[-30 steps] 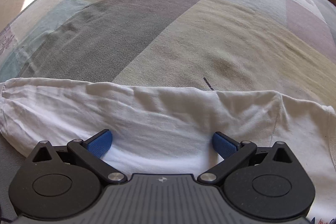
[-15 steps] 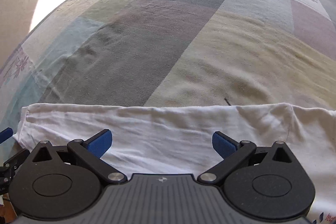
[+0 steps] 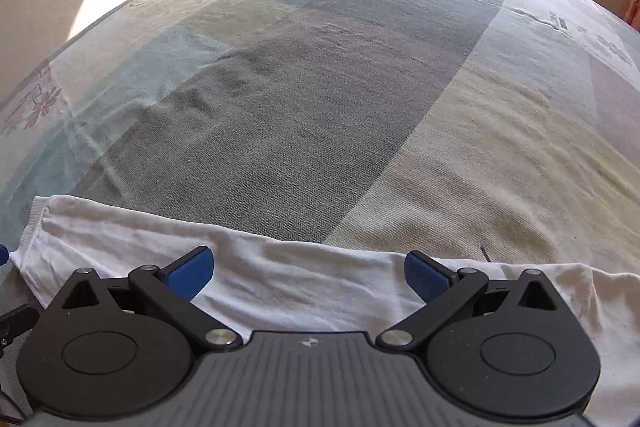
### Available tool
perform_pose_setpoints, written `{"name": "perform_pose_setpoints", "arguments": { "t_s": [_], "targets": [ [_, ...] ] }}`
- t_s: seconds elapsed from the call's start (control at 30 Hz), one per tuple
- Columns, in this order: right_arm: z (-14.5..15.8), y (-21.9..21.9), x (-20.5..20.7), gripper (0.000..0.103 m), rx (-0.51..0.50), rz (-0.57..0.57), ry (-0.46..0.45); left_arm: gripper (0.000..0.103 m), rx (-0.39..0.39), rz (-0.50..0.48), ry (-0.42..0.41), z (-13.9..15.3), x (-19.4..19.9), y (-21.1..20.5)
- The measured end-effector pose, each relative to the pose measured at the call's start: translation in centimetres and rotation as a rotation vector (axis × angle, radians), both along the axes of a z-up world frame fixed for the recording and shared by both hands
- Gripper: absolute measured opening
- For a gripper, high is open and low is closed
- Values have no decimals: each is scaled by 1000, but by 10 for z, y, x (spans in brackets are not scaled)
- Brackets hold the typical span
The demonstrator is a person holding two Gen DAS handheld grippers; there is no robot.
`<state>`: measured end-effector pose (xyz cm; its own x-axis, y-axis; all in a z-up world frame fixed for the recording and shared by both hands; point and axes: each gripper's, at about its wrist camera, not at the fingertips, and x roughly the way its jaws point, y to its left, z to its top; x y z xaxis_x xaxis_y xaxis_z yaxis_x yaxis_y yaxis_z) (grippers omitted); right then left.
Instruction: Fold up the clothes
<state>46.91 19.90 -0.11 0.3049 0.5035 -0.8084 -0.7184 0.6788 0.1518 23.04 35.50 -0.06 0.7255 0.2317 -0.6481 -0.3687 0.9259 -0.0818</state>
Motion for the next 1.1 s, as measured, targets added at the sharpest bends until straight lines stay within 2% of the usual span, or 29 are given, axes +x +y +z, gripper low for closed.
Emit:
{"name": "perform_pose_setpoints", "arguments": {
  "t_s": [0.13, 0.3, 0.33, 0.43, 0.5, 0.57, 0.63, 0.7, 0.8, 0.83, 1.0, 1.1],
  "targets": [
    [20, -54, -1, 103, 61, -107, 15, 88, -104, -109, -60, -3, 35, -8],
    [17, -103, 3, 103, 60, -221, 26, 88, -314, -212, -91, -19, 72, -16],
    [15, -112, 4, 103, 55, -245, 32, 88, -314, -207, -72, -23, 74, -15],
    [5, -139, 4, 103, 45, -317, 60, 87, -224, -142, 3, -35, 63, -4],
    [-1, -155, 2, 103, 33, -350, 71, 87, -155, -95, 27, -35, 46, 9],
    [-3, -169, -3, 103, 18, -372, 76, 88, -59, -12, 88, -32, 35, 21],
    [-2, -180, -11, 103, 15, -375, 76, 87, -17, 46, 119, -26, 29, 35],
    [4, -182, -26, 103, 46, -330, 71, 88, -52, 64, 86, -19, 24, 42],
    [6, -168, -51, 103, 72, -222, 68, 89, -166, 55, 19, -15, 29, 44],
    [4, -161, -58, 103, 72, -190, 71, 89, -183, 41, 15, -15, 35, 40],
    [-27, -118, -68, 103, 72, -128, 151, 89, -166, -58, 28, -13, 54, 7],
    [-24, -107, -69, 103, 84, -123, 162, 89, -171, -101, 19, -10, 57, -2]
  ]
}}
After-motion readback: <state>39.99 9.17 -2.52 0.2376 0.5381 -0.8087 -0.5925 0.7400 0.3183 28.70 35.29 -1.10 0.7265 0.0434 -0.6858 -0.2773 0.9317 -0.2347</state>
